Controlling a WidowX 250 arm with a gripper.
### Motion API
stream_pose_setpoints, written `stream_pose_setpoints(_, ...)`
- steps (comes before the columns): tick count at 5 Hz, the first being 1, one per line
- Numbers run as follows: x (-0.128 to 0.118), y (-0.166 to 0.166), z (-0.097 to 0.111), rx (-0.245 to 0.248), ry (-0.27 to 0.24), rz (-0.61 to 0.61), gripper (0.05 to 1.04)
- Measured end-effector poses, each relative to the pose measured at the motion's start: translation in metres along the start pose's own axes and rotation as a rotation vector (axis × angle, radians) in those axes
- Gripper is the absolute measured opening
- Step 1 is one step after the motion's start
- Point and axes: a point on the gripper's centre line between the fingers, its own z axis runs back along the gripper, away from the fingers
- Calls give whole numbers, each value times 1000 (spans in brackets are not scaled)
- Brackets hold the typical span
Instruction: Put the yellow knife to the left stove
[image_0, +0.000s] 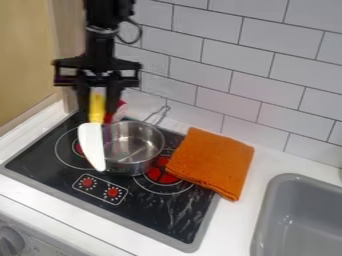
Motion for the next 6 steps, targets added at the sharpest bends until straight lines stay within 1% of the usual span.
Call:
stream_pose_setpoints(1, 6, 19, -10, 2, 8, 249, 396)
stream_pose_setpoints(2, 11, 25, -17, 39, -8, 482, 397)
stream_pose_setpoints(3, 12, 32, -34, 116, -3, 639, 397)
stream_pose_setpoints(4, 23, 36, -64, 132, 74, 728, 397)
stream_pose_setpoints(5, 41, 30, -69, 120, 69, 710, 396)
stream_pose_setpoints(6, 53, 25, -70, 106, 51, 698, 396)
